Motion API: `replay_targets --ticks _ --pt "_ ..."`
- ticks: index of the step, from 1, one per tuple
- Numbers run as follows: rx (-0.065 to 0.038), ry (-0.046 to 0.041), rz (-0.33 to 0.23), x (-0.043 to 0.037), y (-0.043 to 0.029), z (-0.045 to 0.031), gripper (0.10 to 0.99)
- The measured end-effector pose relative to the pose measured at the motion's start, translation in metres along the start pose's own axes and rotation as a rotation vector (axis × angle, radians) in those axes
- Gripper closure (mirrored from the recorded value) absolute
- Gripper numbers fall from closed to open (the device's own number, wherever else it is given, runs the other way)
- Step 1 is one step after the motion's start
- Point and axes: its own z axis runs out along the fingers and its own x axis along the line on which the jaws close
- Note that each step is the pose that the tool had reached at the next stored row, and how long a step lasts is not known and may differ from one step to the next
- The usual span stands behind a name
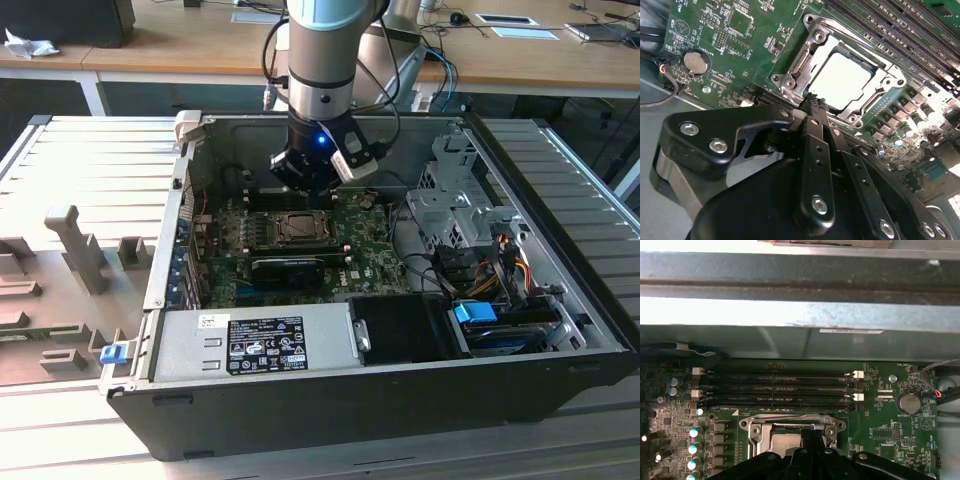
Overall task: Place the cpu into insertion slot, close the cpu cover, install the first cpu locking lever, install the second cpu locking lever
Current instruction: 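Install the second cpu locking lever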
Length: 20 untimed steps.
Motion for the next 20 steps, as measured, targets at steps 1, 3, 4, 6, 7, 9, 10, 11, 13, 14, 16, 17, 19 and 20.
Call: replay_targets --ticks 1,3,4,6,7,9,10,11,13,14,16,17,19,20 --pt "0.000 -0.0001 0.000 -0.0001 0.0002 -0.0014 0.980" --pt "0.000 -0.0001 0.000 -0.0001 0.0006 -0.0053 0.980" --pt "0.000 -0.0001 0.000 -0.0002 0.0009 -0.0080 0.980" --pt "0.000 -0.0001 0.000 -0.0002 0.0012 -0.0109 0.980" --pt "0.000 -0.0001 0.000 -0.0002 0.0012 -0.0116 0.980" --pt "0.000 0.0000 0.000 -0.0003 -0.0002 -0.0118 0.980" --pt "0.000 -0.0001 0.000 -0.0001 -0.0024 -0.0120 0.980" --pt "0.000 -0.0001 0.000 0.0001 -0.0065 -0.0125 0.980" --pt "0.000 -0.0001 0.000 0.0002 -0.0144 -0.0133 0.980" --pt "0.000 -0.0001 0.000 0.0002 -0.0152 -0.0134 0.980" --pt "0.000 -0.0001 0.000 0.0002 -0.0171 -0.0136 0.980" --pt "0.000 -0.0001 0.000 0.0002 -0.0177 -0.0137 0.980" --pt "0.000 -0.0001 0.000 0.0003 -0.0188 -0.0138 0.980" --pt "0.000 -0.0002 0.000 0.0002 -0.0191 -0.0138 0.980"
